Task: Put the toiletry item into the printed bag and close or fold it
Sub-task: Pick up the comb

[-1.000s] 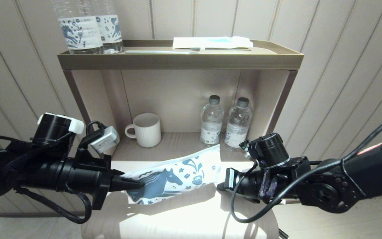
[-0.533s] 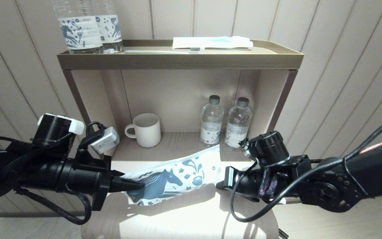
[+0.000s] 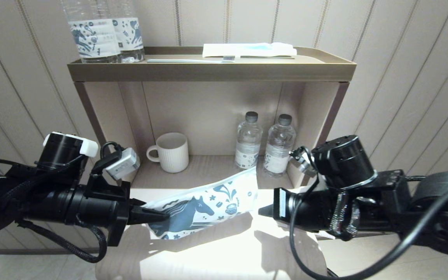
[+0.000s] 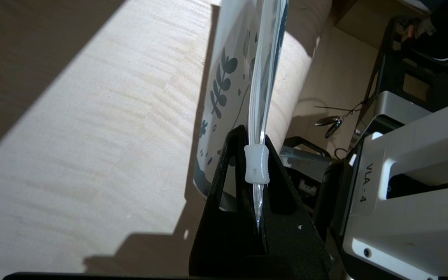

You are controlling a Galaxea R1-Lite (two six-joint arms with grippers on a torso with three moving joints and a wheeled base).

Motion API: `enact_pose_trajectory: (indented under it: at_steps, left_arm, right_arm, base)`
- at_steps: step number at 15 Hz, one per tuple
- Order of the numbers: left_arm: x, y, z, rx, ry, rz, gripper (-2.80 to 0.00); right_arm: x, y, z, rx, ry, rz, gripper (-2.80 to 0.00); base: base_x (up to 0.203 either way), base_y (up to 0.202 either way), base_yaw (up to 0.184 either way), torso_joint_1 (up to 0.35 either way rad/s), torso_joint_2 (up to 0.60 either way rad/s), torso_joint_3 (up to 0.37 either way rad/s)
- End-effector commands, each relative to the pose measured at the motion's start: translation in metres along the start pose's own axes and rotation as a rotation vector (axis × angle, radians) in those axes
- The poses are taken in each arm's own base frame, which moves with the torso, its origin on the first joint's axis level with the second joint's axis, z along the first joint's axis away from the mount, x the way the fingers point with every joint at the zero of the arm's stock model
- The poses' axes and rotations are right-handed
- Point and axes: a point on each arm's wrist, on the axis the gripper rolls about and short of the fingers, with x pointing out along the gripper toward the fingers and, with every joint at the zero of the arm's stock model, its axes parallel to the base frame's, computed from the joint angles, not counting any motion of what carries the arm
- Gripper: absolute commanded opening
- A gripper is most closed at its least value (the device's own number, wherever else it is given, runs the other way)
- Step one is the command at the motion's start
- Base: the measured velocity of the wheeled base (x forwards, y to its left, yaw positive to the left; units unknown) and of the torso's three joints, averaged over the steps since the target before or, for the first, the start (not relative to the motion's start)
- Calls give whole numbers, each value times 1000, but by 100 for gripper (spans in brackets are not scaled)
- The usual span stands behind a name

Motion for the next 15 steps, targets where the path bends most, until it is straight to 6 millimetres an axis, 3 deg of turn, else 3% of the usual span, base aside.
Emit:
enact_pose_trajectory:
  at_steps: [1,4,6,9,11,15]
  left_arm:
    - [-1,-1,1,6,-6,-3,-280]
    - [-2,-2,2,8,-9,-1,-280]
    - [-4,-3,3,13,-15,2,-280]
    - [-7,-6,6,21,-24,6,-280]
    - [-8,-7,7,27,-28,8,-280]
    - [-10,-9,8,35,-35,11,-280]
  right_arm:
    - [-51,-4,-2,-110,-62,-133,-280]
    - [-68,-18,-11,-214,-72,-295,-280]
    - [-90,-34,-31,-348,-84,-401,-280]
    - [-103,-66,-67,-589,-21,-629,-280]
    - [-105,-81,-83,-700,-11,-735,0]
    - [-101,-92,-94,-851,-73,-799,0]
  base:
    - [0,0,0,0,0,0]
    - [0,0,0,0,0,0]
    - [0,0,0,0,0,0]
    - [0,0,0,0,0,0]
    - [0,0,0,0,0,0]
    - [0,0,0,0,0,0]
